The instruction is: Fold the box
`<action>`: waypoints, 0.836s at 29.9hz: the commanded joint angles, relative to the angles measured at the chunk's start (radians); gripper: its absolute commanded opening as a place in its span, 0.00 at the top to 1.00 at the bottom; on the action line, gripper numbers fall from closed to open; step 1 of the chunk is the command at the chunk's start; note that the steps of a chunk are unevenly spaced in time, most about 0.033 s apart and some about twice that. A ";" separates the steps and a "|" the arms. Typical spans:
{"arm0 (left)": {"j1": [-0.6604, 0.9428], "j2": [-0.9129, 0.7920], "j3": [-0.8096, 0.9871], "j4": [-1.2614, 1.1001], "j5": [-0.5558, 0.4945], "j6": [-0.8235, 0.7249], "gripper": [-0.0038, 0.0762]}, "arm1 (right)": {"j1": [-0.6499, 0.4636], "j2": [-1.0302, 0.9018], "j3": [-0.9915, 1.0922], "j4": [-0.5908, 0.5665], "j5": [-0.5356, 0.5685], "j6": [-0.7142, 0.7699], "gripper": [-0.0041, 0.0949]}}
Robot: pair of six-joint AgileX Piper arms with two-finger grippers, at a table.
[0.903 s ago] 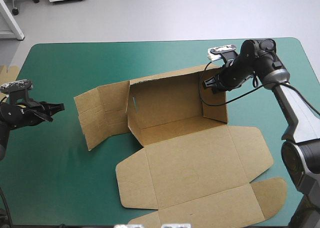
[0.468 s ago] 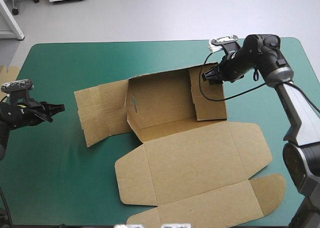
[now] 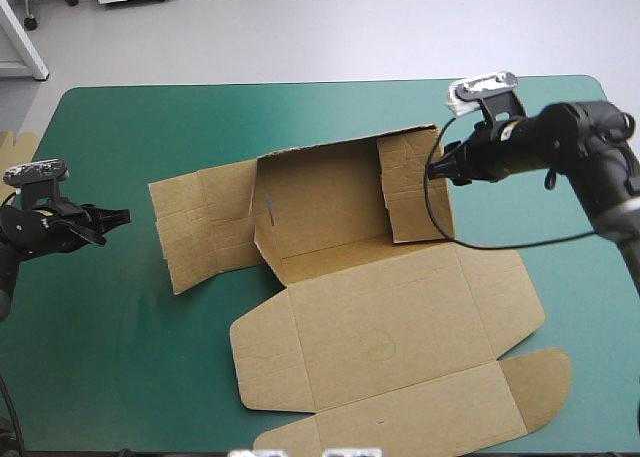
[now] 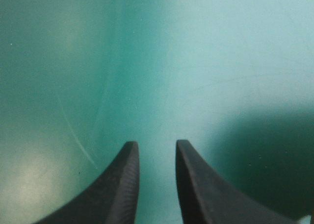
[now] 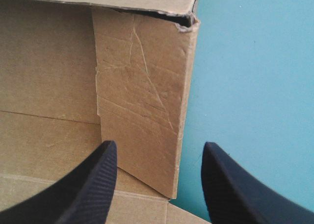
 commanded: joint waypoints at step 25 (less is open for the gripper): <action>-0.001 -0.028 -0.026 -0.037 -0.039 0.010 0.71 | -0.003 0.052 0.401 0.222 -0.522 -0.193 0.68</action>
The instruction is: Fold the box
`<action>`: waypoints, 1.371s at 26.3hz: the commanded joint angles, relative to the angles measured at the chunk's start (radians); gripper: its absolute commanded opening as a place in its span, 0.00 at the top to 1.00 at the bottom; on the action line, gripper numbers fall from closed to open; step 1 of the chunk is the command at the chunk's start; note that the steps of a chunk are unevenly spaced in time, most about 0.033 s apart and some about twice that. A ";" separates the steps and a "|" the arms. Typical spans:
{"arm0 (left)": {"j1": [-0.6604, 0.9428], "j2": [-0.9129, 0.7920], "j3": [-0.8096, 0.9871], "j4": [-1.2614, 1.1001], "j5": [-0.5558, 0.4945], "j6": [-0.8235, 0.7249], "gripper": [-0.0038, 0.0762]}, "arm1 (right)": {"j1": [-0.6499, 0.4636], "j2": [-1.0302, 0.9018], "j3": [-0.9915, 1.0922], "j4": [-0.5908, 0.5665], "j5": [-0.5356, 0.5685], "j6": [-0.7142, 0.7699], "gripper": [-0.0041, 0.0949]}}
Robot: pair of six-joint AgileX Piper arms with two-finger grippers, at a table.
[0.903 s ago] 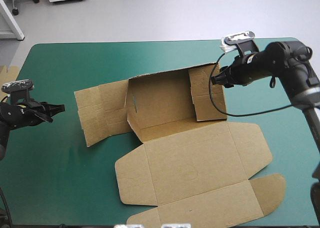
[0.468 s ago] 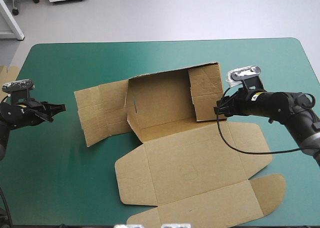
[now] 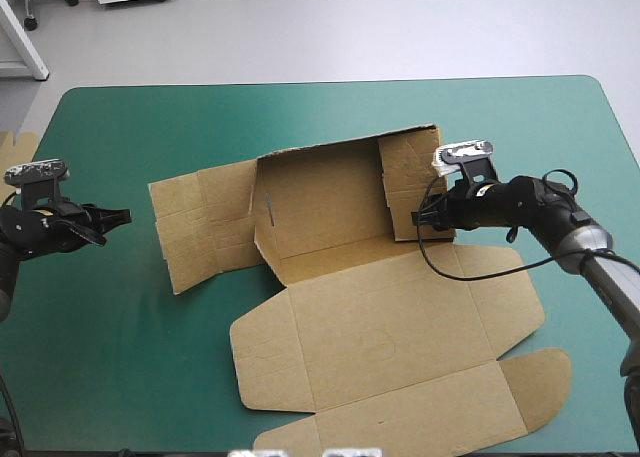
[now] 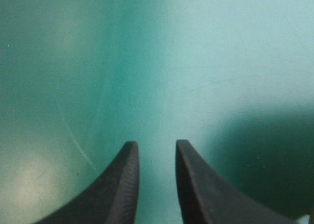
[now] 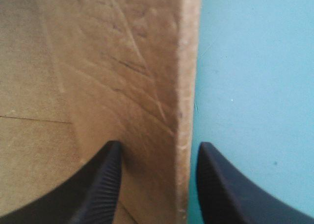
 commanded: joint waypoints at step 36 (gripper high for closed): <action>-0.006 -0.028 -0.026 -0.056 -0.038 0.023 0.72 | -0.005 0.250 -0.598 -0.217 0.705 0.336 0.96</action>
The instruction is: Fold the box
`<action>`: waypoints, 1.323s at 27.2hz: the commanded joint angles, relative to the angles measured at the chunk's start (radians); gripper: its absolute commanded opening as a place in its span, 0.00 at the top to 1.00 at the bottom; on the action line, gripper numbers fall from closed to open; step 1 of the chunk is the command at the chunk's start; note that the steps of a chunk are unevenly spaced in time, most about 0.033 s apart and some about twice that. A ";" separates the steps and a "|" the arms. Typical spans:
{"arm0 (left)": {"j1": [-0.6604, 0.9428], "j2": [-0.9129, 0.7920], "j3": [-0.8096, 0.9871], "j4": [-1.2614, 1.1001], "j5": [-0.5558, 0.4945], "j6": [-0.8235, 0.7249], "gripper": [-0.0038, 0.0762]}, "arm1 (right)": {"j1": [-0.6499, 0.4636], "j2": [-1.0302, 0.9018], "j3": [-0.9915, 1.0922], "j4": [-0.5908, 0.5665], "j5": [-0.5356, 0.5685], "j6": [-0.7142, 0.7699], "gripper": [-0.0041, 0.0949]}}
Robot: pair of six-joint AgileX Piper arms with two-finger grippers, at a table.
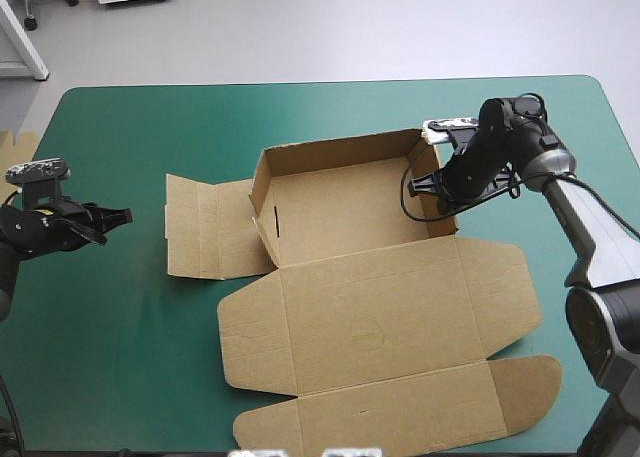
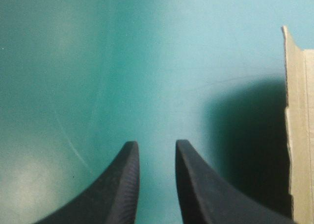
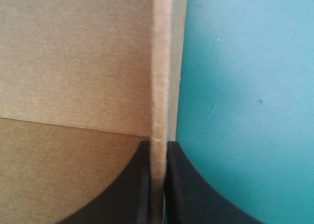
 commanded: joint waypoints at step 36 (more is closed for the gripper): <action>-0.006 -0.028 -0.026 -0.053 -0.014 0.006 0.72 | -0.003 -0.157 -0.043 -0.007 -0.238 -0.106 0.37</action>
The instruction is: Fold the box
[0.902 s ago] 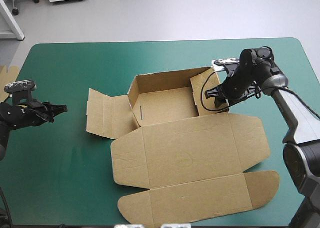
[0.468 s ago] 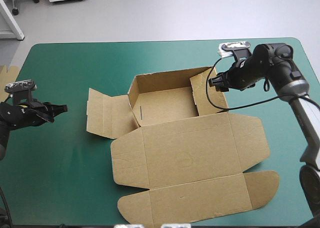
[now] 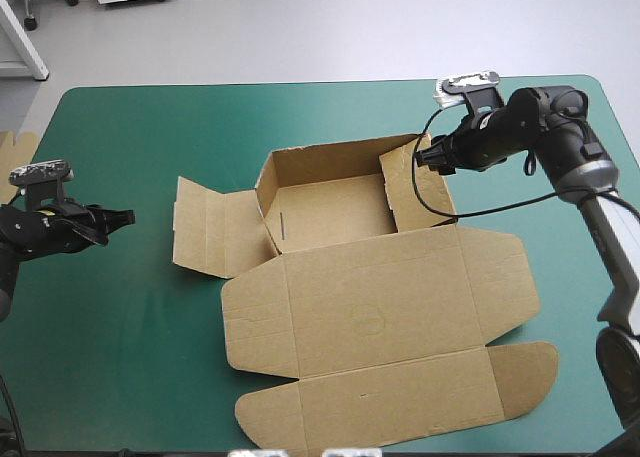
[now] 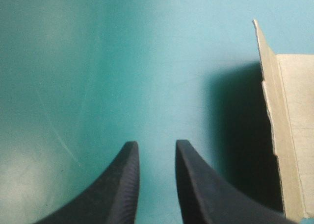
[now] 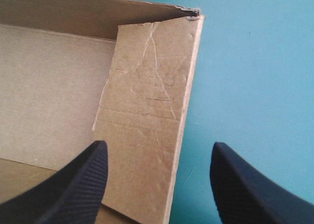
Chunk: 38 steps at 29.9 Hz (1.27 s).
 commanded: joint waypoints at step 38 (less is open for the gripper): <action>-0.006 -0.028 -0.026 -0.028 -0.060 0.004 0.72 | -0.005 0.347 -0.252 -0.101 0.061 0.065 0.96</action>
